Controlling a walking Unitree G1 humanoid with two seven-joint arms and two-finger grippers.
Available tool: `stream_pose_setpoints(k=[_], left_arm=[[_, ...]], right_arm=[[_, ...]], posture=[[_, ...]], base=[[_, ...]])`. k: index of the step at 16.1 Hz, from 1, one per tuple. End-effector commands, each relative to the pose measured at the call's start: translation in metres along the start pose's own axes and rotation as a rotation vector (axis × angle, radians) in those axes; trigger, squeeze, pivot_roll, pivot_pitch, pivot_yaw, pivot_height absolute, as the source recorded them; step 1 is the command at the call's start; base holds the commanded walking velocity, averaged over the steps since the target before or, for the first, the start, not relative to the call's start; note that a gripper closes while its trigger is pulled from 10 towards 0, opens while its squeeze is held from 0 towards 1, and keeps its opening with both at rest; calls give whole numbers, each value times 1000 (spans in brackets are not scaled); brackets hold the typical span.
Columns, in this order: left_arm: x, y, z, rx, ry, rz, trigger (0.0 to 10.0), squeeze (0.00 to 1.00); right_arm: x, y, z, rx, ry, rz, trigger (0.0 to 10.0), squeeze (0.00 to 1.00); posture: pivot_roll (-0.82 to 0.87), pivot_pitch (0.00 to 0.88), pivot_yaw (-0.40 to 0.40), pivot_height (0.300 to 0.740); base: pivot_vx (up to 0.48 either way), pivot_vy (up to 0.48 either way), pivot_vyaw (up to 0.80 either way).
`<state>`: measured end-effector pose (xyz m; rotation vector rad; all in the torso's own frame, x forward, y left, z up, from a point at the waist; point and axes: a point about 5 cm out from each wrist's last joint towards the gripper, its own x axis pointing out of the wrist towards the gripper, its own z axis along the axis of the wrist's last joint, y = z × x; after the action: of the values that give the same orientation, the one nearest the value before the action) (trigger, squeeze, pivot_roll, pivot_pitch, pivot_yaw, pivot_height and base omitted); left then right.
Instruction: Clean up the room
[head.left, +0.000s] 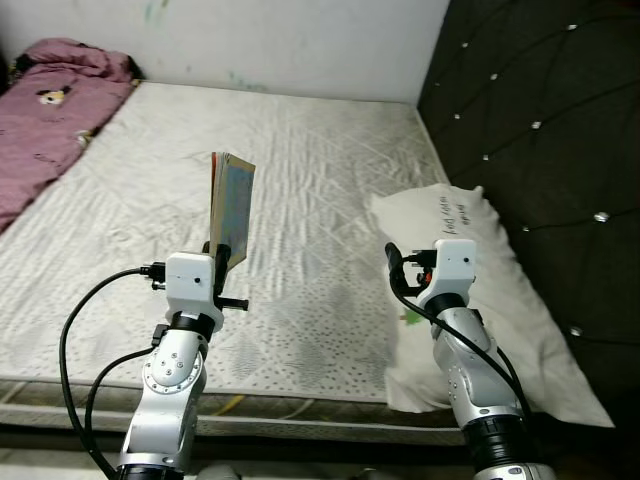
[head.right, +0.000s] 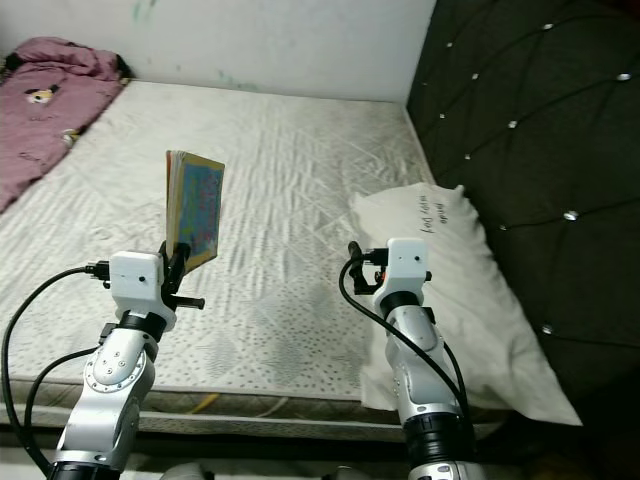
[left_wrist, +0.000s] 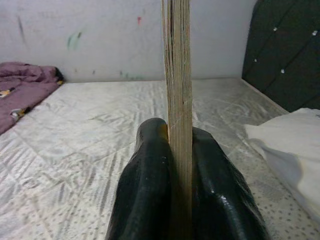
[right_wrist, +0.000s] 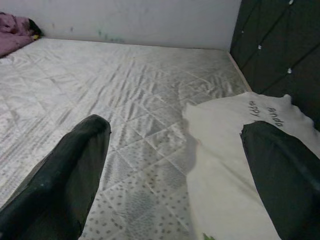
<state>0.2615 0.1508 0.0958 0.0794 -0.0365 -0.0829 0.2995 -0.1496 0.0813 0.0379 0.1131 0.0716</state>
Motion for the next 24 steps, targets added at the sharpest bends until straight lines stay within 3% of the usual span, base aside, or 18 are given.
stream_pose_setpoints(k=[1, 3, 6, 7, 9, 11, 12, 13, 16, 17, 18, 20, 24], left_arm=[[4, -2, 10, 5, -47, -6, 10000, 0], [5, 2, 9, 15, -39, 9, 10000, 0], [3, 16, 9, 116, -73, 28, 10000, 0], [2, 21, 13, 178, -132, 52, 10000, 0], [1, 22, 14, 153, -120, 39, 10000, 0], [3, 24, 15, 321, -42, 74, 10000, 0], [0, 21, 16, 231, -65, -86, 10000, 0], [-2, 22, 14, 213, -57, -102, 10000, 0], [-5, 29, 5, 193, 2, -48, 10000, 0], [-4, 29, 5, 212, -4, 26, 10000, 0], [-3, 23, 6, 123, -13, 13, 10000, 0], [-10, 18, 5, 46, 3, -4, 10000, 0], [-25, 10, 6, 69, -16, 40, 10000, 0]], right_arm=[[2, -3, 5, -5, -11, -7, 10000, 0], [2, -2, 5, -3, -13, -6, 10000, 0], [1, -2, 6, 5, -23, -3, 10000, 0], [1, -2, 8, 5, -27, -2, 10000, 0], [2, 0, 10, 8, -35, 2, 10000, 0], [5, 3, 13, 12, -43, 11, 10000, 0], [7, 4, 15, 15, -48, 14, 10000, 0], [8, 5, 16, 16, -51, 16, 10000, 0], [7, 5, 17, 17, -56, 17, 10000, 0], [6, 5, 17, 19, -57, 15, 10000, 0], [3, 6, 17, 30, -62, 14, 10000, 0], [1, 8, 18, 45, -67, 17, 10000, 0], [-2, 10, 12, 61, -42, 16, 10000, 0]], posture=[[54, 0, -59, 740], [54, 0, -58, 740], [57, 0, -58, 740], [58, 0, -59, 740], [64, 0, -62, 740], [72, 0, -63, 740], [75, 0, -64, 740], [80, 0, -67, 740], [85, 0, -67, 740], [85, 0, -67, 740], [75, 0, -65, 740], [70, 0, -65, 740], [83, 13, -69, 740]], base=[[0, -296, 0], [0, 0, 0], [0, 0, 0], [0, 0, 0], [0, 0, 0], [0, 0, 0], [0, 0, 0], [0, 0, 0], [0, 0, 0], [0, 0, 0], [0, 0, 0], [0, 0, 0], [0, 0, -345]])
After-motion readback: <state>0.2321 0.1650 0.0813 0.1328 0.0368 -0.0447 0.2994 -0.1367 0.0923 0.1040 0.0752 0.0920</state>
